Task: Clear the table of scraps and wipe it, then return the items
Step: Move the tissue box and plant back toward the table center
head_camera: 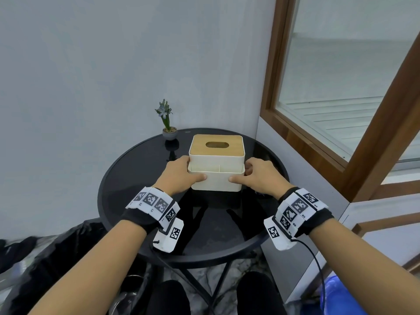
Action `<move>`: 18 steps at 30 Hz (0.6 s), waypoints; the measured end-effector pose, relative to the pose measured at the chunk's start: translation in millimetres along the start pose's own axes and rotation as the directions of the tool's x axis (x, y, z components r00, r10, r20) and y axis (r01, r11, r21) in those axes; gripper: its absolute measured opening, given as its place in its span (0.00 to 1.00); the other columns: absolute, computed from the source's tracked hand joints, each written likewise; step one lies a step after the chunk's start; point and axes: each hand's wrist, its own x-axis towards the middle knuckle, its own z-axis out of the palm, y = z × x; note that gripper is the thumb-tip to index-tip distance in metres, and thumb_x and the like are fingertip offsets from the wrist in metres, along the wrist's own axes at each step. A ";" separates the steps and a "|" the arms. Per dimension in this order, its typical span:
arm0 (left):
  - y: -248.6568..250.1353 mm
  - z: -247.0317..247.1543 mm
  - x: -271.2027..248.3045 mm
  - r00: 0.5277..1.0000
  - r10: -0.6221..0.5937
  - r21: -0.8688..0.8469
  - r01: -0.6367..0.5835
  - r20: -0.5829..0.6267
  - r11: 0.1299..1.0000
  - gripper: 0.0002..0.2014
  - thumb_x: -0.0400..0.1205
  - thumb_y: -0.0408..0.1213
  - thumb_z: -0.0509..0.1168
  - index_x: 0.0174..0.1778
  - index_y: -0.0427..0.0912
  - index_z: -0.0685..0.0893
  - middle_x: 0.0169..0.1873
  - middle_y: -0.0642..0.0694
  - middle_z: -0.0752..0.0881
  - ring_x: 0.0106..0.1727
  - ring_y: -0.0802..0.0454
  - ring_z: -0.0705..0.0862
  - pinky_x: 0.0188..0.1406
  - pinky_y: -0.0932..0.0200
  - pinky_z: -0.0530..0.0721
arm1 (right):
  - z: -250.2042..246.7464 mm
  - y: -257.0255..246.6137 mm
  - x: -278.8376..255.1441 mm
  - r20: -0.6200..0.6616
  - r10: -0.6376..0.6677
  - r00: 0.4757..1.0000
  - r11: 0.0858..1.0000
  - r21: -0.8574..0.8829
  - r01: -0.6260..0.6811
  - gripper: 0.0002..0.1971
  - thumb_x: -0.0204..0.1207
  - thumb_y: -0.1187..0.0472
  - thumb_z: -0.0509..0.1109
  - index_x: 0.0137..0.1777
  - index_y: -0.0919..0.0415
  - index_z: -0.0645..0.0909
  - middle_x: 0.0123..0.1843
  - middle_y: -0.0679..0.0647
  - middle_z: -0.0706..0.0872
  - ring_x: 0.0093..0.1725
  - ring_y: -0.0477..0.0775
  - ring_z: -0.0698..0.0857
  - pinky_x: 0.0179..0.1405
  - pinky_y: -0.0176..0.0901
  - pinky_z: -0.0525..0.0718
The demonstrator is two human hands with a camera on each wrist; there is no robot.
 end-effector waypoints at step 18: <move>-0.2 -5.4 -2.1 0.999 0.000 0.009 0.000 0.039 1.000 0.28 0.74 0.46 0.77 0.69 0.46 0.78 0.62 0.49 0.86 0.56 0.54 0.82 0.57 0.60 0.78 | 12.9 -0.6 -5.5 -0.044 -0.046 0.998 0.999 0.010 0.046 0.28 0.70 0.44 0.76 0.66 0.60 0.79 0.62 0.55 0.87 0.58 0.53 0.86 0.54 0.44 0.87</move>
